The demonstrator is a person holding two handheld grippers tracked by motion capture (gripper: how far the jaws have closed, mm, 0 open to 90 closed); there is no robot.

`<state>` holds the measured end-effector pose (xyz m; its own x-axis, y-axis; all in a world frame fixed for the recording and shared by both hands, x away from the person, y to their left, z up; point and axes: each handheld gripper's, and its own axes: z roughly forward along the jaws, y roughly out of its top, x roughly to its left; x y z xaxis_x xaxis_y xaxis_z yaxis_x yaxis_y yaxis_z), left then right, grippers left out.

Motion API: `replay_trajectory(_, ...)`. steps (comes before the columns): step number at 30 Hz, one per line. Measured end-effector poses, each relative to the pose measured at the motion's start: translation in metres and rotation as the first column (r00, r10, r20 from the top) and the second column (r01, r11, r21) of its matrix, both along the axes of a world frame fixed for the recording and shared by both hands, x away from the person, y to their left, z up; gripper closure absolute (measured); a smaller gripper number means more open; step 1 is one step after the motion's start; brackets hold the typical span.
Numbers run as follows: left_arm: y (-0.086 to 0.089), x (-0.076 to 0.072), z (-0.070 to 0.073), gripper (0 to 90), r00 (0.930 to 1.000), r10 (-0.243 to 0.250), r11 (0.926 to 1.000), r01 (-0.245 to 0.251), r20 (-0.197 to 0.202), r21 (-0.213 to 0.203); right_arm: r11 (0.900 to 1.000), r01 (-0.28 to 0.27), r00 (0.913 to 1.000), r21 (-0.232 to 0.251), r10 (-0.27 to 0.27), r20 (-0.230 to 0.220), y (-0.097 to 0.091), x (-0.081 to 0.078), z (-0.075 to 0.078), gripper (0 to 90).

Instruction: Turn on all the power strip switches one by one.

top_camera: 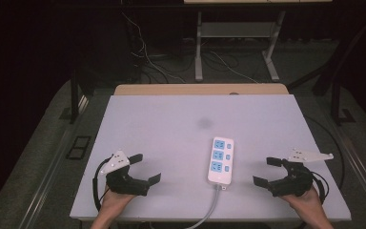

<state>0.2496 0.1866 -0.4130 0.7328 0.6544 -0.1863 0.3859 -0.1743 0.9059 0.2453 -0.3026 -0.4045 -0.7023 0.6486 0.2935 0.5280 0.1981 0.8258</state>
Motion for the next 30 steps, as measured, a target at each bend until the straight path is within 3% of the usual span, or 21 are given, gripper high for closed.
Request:
replay_trajectory(14, 0.0031, -0.0021, -0.0006, 0.0, 0.9999, 0.008, 0.9999, -0.008, -0.008, -0.006, 0.9997, 0.005, 0.9999, 0.023, -0.004, -0.010, -0.0048, 0.0018, 0.0005, 0.4)
replay_trajectory(30, 0.0010, -0.0029, -0.0042, 0.0, 0.9998, -0.002, 1.0000, 0.002, -0.021, -0.002, 1.0000, -0.002, 0.9994, -0.004, 0.002, -0.035, -0.0054, 0.0074, 0.0044, 0.4)
